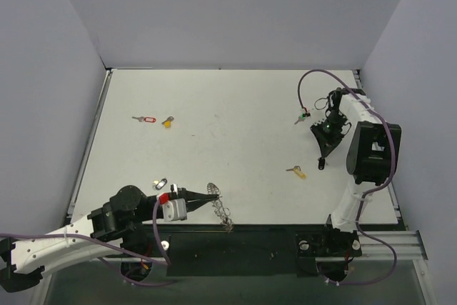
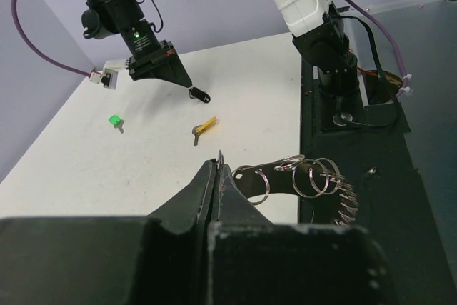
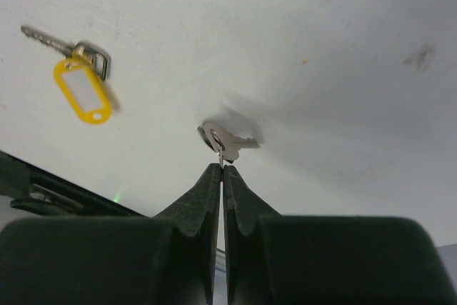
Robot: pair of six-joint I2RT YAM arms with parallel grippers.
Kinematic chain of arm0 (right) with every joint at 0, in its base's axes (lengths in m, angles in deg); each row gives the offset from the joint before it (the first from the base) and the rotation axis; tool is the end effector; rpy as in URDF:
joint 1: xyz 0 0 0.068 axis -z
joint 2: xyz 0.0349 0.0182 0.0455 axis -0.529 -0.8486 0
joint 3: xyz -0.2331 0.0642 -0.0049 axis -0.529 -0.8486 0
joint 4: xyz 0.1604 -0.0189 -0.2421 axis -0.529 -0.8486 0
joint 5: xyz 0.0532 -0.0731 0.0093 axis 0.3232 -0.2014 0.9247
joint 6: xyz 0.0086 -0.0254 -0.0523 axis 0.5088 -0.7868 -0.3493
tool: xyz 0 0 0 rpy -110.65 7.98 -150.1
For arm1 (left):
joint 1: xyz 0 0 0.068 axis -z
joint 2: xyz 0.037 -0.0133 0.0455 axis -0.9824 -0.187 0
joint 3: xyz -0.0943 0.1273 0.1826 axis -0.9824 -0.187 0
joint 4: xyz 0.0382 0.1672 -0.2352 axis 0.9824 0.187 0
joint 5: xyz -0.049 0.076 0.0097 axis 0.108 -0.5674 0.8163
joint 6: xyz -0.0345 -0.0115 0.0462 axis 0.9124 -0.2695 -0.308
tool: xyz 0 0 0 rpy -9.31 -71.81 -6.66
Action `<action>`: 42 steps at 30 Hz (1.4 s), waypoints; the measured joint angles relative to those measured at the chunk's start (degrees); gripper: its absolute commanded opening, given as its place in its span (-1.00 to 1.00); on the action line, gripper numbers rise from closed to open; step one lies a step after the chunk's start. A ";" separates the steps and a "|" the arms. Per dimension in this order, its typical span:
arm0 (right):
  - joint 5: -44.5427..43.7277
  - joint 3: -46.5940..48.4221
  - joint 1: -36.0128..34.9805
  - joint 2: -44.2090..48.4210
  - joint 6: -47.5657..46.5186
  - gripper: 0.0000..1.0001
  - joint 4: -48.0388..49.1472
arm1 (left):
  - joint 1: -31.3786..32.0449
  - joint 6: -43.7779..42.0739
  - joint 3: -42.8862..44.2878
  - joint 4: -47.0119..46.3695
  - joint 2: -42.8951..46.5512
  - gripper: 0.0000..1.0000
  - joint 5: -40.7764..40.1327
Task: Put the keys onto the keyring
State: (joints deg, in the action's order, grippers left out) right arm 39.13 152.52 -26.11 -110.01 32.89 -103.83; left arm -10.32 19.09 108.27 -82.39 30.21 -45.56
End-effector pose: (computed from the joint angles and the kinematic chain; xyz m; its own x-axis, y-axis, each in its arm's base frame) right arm 0.3779 -0.0270 0.1389 -0.8088 -0.5301 -0.2546 -0.5730 0.8078 0.1381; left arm 0.0611 -0.1838 0.2827 0.2871 -0.0479 -0.9567 0.9456 0.1734 0.2751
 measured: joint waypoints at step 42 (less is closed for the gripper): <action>-7.28 15.26 -8.13 -16.48 5.25 -0.86 0.42 | -0.04 -0.83 -0.02 0.26 -1.97 -1.00 -1.95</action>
State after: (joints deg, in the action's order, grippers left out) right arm 31.85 167.78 -34.24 -126.49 38.14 -103.41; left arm -10.36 18.26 108.24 -82.13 28.24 -47.51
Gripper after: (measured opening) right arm 0.034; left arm 0.020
